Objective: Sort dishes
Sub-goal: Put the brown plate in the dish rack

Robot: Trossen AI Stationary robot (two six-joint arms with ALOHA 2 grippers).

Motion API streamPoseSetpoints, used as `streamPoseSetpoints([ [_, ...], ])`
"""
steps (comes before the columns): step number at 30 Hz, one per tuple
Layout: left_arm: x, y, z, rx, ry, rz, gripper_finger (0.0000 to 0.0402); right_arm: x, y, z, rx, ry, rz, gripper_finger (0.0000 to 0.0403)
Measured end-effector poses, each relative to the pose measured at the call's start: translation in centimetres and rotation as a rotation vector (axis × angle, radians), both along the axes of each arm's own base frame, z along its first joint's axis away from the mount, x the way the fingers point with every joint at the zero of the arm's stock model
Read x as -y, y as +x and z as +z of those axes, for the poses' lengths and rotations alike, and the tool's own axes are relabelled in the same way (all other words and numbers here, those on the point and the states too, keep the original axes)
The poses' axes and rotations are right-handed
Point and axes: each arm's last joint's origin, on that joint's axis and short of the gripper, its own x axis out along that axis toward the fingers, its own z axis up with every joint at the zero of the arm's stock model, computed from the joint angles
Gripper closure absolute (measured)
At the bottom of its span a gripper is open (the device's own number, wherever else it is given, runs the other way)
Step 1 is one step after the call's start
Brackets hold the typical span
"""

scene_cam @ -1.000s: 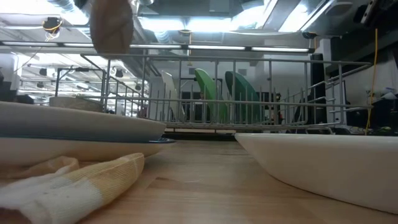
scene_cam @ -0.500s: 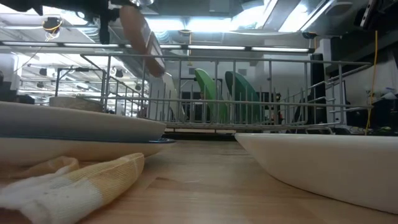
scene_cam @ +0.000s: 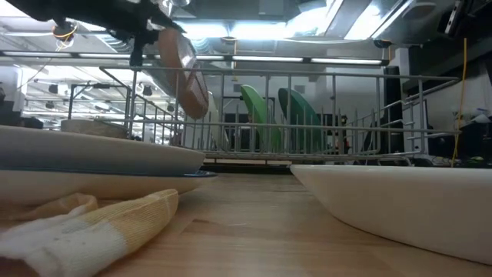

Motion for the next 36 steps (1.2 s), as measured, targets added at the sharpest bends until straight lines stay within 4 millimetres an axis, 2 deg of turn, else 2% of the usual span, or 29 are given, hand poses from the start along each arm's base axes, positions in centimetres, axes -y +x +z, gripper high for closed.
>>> streamPoseSetpoints([
  [17,-0.8,3.0,-3.5,-0.117,-0.143,0.044,0.0384,0.0,0.0,0.0,0.000,0.000,0.000,0.0395],
  [23,-0.9,3.3,-3.7,-0.124,-0.155,0.054,0.0352,0.0,0.0,0.0,0.000,0.000,0.000,0.0395],
  [36,-0.9,3.3,-3.8,-0.190,-0.066,0.055,0.0344,0.0,0.0,0.0,0.000,0.000,0.003,0.0395],
])
